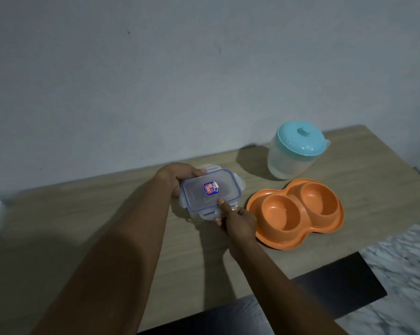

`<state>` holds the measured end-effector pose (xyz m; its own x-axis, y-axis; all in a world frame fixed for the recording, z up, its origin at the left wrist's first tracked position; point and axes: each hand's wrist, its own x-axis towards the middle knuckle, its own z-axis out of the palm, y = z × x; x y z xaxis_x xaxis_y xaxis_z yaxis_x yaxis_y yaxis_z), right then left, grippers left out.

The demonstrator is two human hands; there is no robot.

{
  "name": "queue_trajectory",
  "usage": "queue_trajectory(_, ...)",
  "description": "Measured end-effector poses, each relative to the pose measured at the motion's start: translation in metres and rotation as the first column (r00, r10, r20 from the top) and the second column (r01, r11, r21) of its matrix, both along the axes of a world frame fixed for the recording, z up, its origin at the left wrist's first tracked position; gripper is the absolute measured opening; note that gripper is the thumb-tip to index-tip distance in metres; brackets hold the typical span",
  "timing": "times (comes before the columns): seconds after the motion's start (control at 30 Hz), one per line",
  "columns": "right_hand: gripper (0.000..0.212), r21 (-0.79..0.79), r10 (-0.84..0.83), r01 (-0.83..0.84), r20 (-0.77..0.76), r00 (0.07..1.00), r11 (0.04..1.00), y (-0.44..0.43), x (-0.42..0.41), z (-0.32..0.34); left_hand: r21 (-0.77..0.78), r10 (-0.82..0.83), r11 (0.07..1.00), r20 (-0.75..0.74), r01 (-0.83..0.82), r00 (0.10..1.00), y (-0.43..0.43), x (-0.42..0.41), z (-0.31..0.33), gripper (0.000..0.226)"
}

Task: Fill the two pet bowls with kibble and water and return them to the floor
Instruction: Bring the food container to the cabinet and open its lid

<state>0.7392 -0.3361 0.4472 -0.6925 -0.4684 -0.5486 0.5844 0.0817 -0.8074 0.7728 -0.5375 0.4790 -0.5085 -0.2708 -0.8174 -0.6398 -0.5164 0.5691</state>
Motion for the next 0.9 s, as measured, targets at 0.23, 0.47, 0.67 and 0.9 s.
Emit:
queue_trajectory(0.23, 0.023, 0.001, -0.015, 0.015, 0.011, 1.0, 1.0, -0.001, 0.001, 0.008, -0.31, 0.174, 0.932, -0.067, -0.186, 0.983, 0.009, 0.002, -0.017, 0.042)
queue_trajectory(0.47, 0.027, 0.114, 0.232, -0.222, -0.08, 0.969, 0.968, 0.02, -0.012, 0.017, -0.767, -0.037, 0.604, -0.297, -0.215, 0.954, 0.059, 0.025, 0.041, 0.025)
queue_trajectory(0.67, 0.018, 0.093, 0.368, -0.366, -0.015, 0.93, 0.926, 0.051, -0.022, 0.029, -0.757, -0.195, 0.631, -0.365, -0.169, 0.91, 0.125, 0.072, 0.078, 0.016)
queue_trajectory(0.9, 0.015, 0.024, 0.402, -0.409, 0.133, 0.906, 0.912, 0.08, -0.034, 0.039, -0.781, -0.134, 0.617, -0.221, -0.093, 0.966, 0.184, 0.116, 0.04, 0.023)
